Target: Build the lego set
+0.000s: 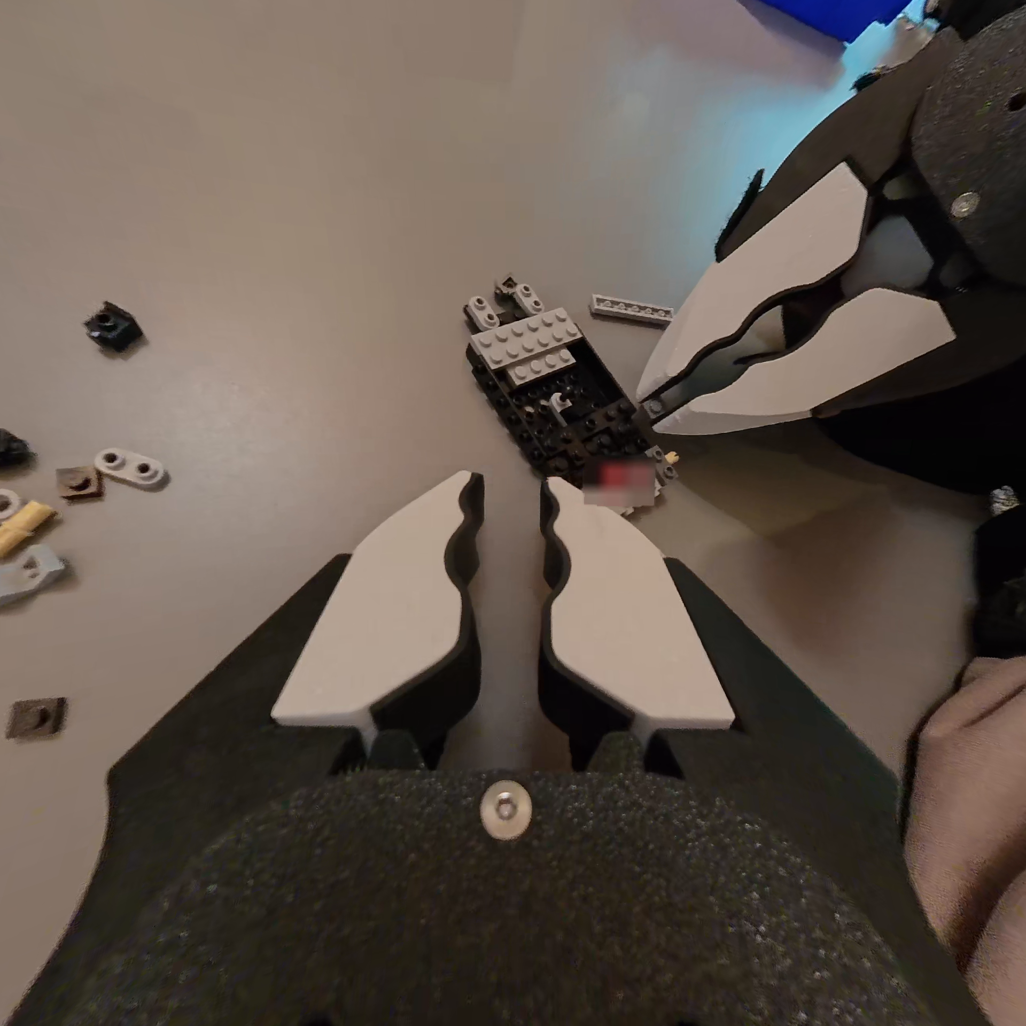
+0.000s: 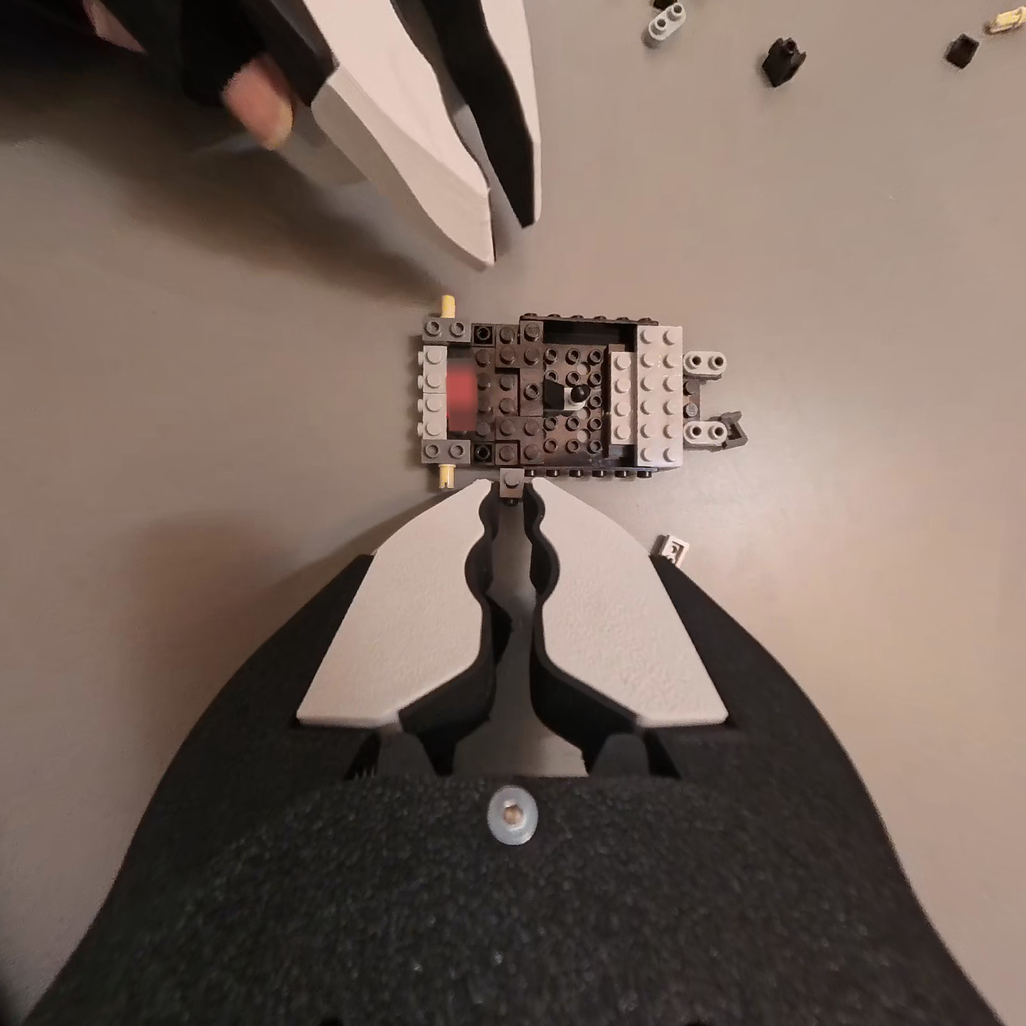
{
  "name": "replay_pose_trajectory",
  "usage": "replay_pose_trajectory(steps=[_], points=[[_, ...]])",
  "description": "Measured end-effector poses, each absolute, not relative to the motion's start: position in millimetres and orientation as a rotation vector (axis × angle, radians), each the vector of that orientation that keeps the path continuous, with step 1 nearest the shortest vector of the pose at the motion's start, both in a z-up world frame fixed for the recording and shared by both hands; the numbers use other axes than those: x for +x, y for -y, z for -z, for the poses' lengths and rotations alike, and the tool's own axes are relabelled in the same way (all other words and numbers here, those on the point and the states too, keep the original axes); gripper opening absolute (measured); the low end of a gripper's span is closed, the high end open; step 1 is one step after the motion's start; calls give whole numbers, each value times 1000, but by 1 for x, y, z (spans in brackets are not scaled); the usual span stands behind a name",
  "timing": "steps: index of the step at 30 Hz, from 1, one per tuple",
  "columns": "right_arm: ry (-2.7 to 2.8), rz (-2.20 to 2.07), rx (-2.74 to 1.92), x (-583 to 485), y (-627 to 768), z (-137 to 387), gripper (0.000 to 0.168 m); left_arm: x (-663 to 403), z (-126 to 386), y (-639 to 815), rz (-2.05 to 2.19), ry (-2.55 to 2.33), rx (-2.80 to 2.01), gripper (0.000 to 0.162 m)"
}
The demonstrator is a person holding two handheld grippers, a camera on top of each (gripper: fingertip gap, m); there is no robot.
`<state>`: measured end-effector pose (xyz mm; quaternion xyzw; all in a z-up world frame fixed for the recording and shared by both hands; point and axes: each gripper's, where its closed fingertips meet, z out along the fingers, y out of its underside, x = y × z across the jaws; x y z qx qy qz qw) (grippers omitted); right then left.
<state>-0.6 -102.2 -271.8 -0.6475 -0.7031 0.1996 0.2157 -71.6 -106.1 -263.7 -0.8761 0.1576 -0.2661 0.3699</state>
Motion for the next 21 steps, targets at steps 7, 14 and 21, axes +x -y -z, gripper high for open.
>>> replay_pose_trajectory(steps=[7,14,21], points=[[1956,-548,-1796,0,102,273,7,-72,269,116,570,-628,-2280,42],[1949,-560,-1794,1,100,270,7,-68,280,125,346,-958,-2277,35],[1938,-579,-1793,3,99,268,7,-54,280,130,367,-1123,-2289,6]])
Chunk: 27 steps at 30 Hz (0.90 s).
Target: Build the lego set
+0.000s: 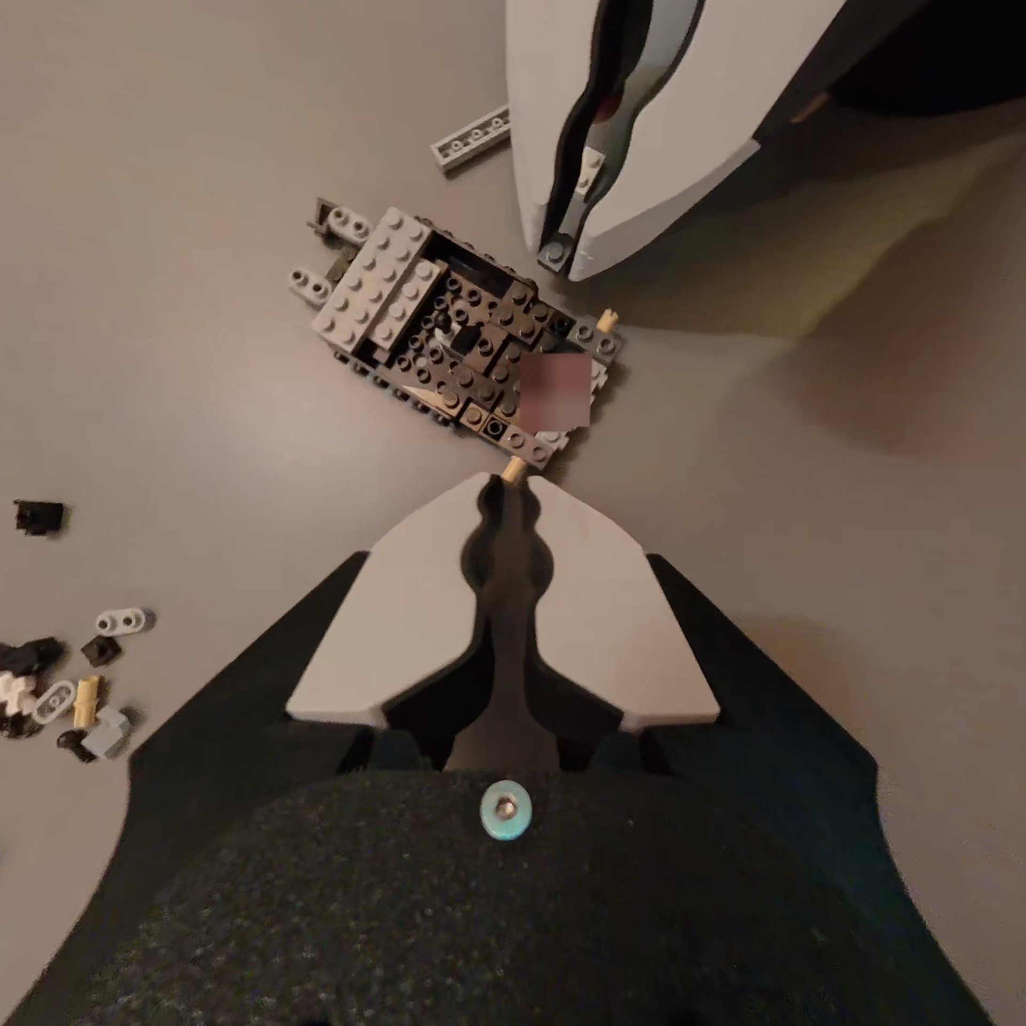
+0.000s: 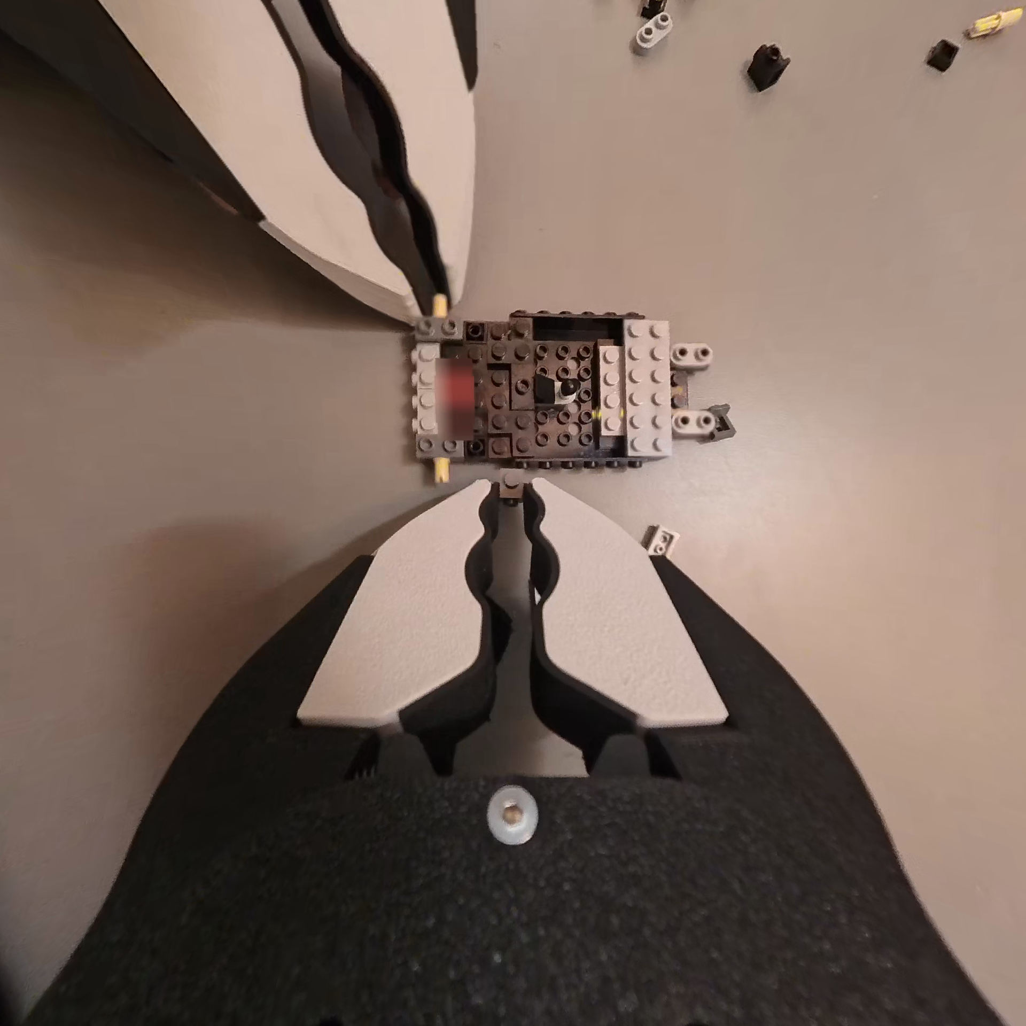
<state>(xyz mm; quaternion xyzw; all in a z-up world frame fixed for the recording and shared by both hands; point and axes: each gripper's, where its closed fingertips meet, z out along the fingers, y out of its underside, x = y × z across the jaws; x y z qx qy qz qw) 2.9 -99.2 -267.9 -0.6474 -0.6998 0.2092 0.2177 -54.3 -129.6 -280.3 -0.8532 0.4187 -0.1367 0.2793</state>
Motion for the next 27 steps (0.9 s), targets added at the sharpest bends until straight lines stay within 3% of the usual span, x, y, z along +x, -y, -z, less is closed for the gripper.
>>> replay_pose_trajectory(steps=[11,15,19,23,27], points=[[1883,-590,-1815,12,87,264,7,-38,270,132,484,-1131,-2217,3],[1882,-605,-1812,16,85,261,7,-46,267,131,497,-1133,-2222,24],[1930,-590,-1809,17,89,264,7,-42,276,133,498,-1178,-2226,29],[1987,-578,-1815,14,97,268,7,-39,278,133,464,-1196,-2205,13],[2026,-570,-1818,9,103,268,7,-35,277,134,483,-1189,-2183,12]])
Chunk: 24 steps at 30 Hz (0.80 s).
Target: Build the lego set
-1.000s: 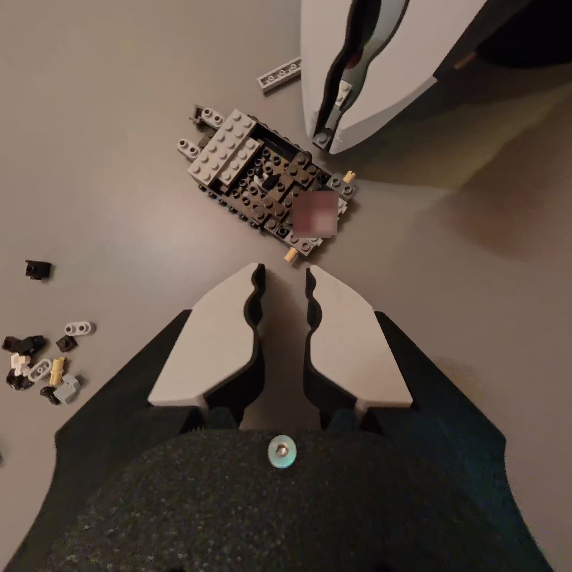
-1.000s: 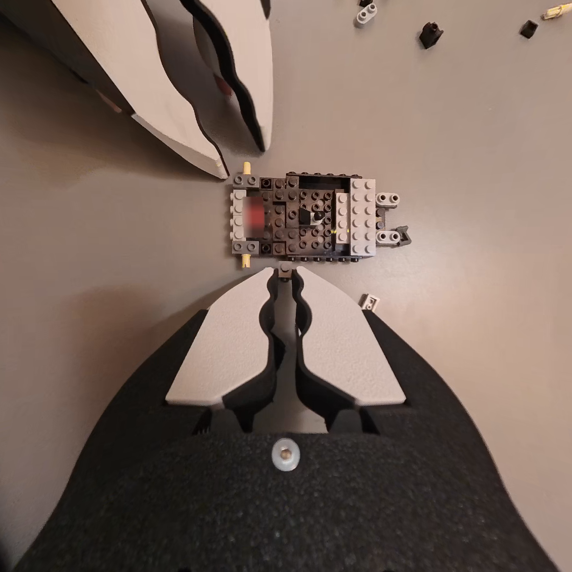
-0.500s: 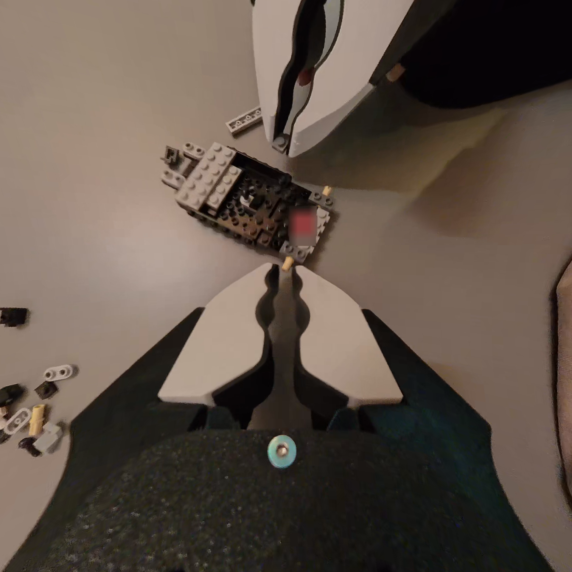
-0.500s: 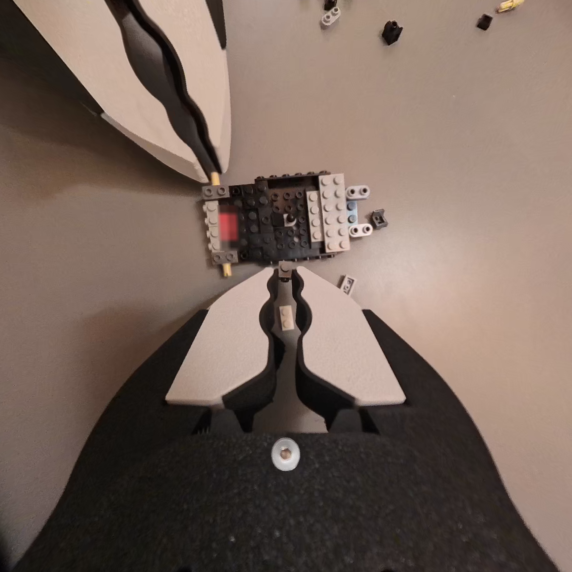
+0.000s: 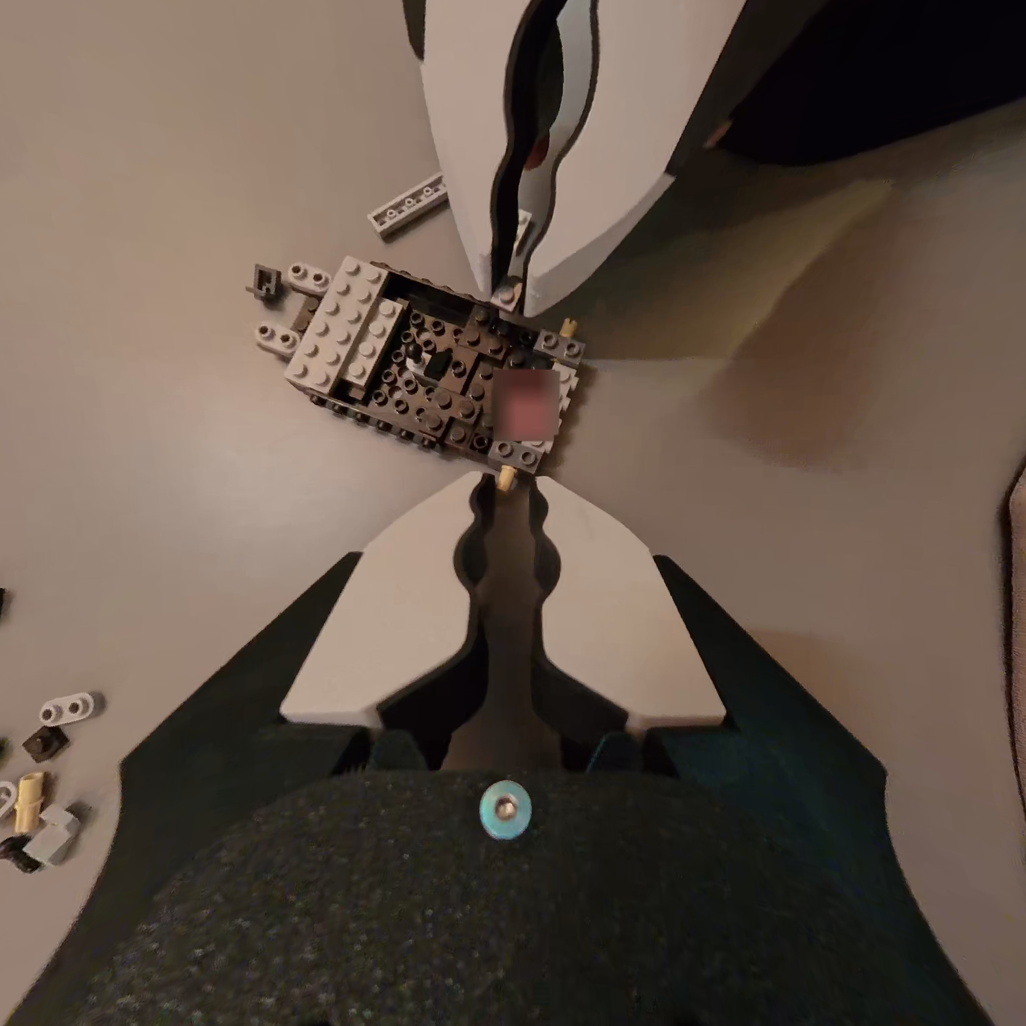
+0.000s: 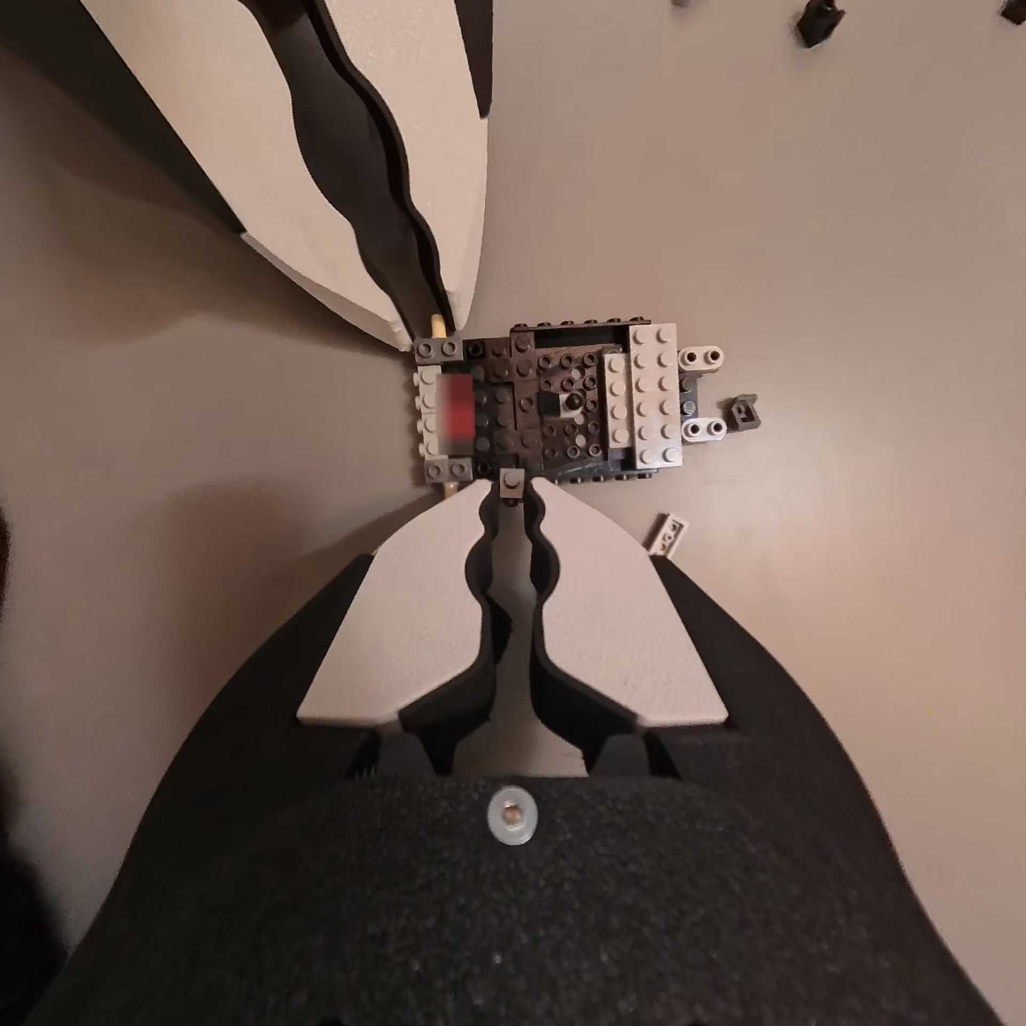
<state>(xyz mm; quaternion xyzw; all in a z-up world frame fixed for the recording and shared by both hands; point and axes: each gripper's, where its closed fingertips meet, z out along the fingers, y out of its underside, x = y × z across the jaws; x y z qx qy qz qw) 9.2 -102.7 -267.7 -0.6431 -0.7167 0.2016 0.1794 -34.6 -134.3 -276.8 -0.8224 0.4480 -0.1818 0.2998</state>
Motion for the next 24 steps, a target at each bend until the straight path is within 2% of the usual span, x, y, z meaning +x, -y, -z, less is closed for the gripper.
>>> replay_pose_trajectory(steps=[3,14,24], points=[[2064,-530,-1819,7,103,269,7,-32,276,135,504,-1187,-2166,6],[2244,-394,-1776,4,101,269,8,-34,276,137,542,-1168,-2159,11],[2275,-521,-1760,5,105,268,10,-33,276,138,561,-1165,-2154,11]])
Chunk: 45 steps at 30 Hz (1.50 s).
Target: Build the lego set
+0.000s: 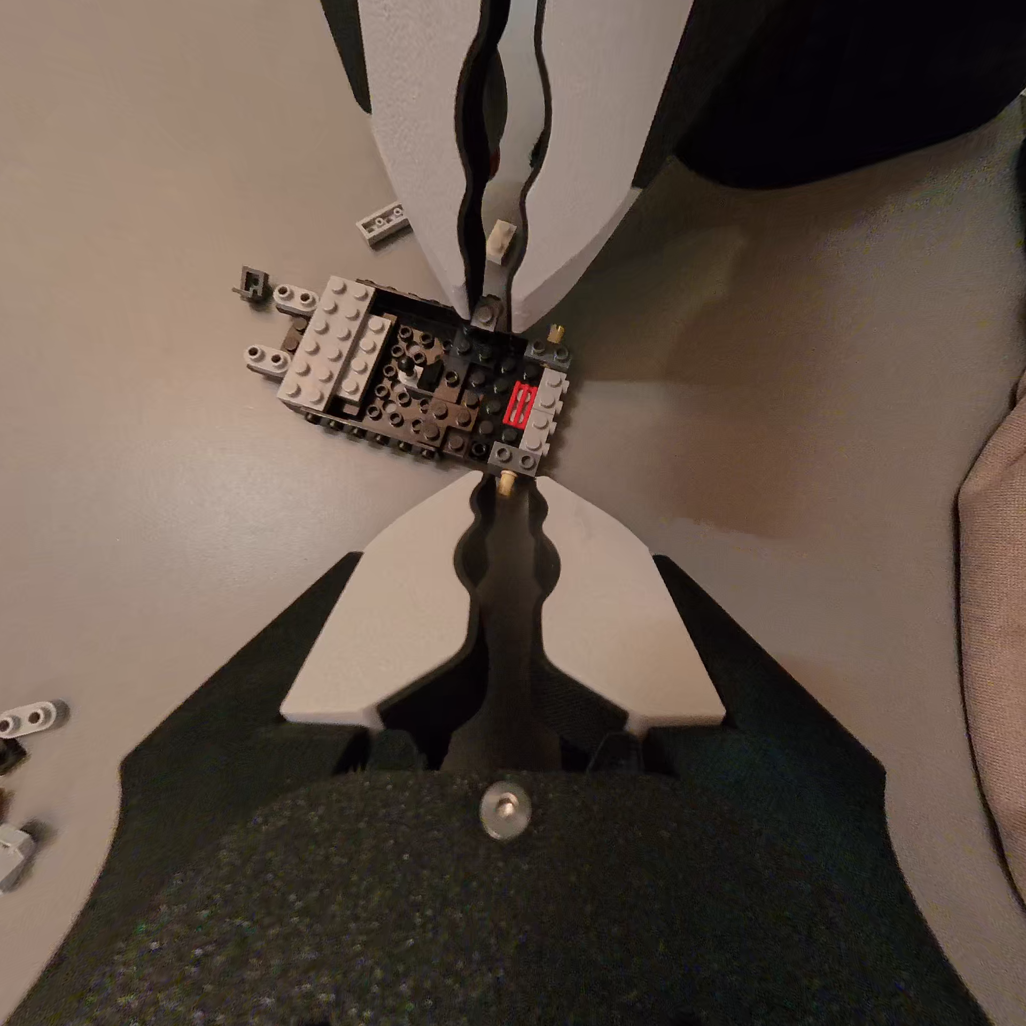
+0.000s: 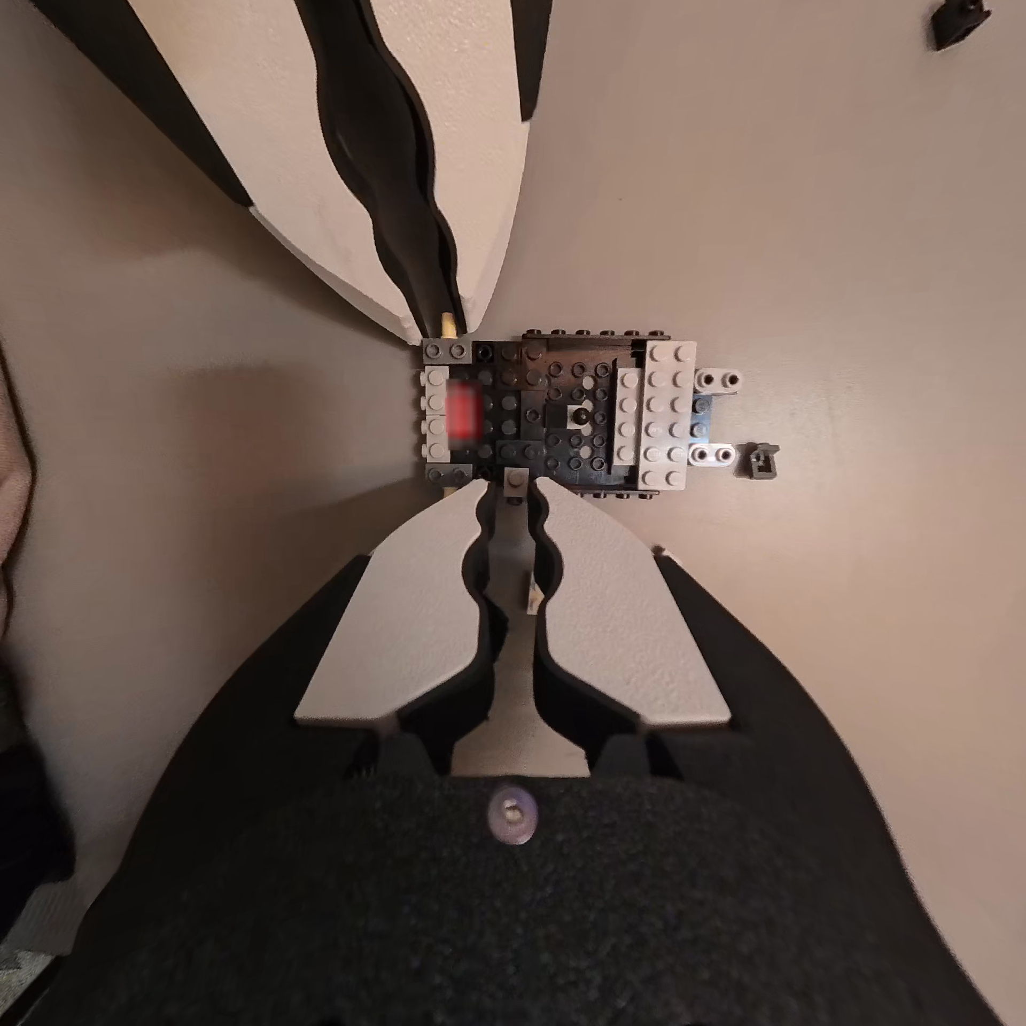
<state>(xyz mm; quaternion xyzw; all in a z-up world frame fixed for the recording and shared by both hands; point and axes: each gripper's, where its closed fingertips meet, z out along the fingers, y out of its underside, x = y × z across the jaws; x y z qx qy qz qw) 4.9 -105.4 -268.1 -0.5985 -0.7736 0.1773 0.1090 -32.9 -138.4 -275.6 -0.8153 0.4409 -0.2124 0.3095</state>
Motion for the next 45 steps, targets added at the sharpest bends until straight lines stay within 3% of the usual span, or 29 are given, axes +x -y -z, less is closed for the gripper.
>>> replay_pose_trajectory(steps=[31,41,45], points=[[2237,-619,-1615,41,105,266,13,-34,271,140,599,-1157,-2138,14],[2077,-585,-1590,3,122,260,47,-49,270,132,567,-1104,-2159,23],[2242,-479,-1520,-8,119,269,53,-58,266,129,538,-1092,-2152,26]])
